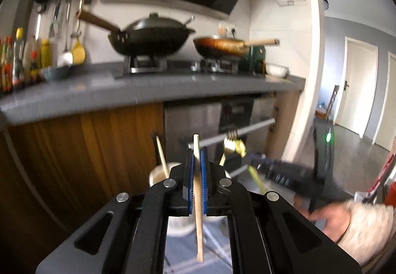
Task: Organize utensils
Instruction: 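Lower the wooden chopstick and yellow tulip chopstick into the holder cups, then open both tools to release the chopsticks and withdraw from the holder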
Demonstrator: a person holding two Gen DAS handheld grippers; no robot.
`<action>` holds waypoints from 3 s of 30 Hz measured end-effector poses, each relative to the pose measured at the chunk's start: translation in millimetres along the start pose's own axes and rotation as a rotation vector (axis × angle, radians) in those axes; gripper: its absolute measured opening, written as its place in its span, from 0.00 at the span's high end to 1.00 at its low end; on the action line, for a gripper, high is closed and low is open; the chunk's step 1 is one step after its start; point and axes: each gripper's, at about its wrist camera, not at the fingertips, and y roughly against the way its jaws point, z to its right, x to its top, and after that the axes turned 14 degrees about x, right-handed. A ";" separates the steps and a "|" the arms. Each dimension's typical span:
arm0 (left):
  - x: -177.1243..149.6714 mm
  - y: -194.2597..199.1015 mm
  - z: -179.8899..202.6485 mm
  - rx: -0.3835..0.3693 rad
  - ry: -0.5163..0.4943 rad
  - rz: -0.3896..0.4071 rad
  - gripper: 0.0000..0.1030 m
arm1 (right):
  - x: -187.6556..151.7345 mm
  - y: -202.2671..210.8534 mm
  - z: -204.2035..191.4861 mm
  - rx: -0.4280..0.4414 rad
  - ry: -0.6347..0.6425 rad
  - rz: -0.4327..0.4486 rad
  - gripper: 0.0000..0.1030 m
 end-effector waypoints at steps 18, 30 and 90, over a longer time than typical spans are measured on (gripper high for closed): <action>48.9 -83.8 -3.3 0.163 0.002 0.045 0.94 | 9.8 -69.4 16.2 -0.041 0.054 0.144 0.91; 14.1 -102.4 -17.0 0.148 0.031 -0.059 0.94 | -12.9 -79.0 9.9 -0.069 0.150 0.099 0.91; -115.8 -53.4 17.0 0.196 0.009 -0.184 0.05 | -77.6 81.6 24.2 -0.309 0.229 -0.163 0.05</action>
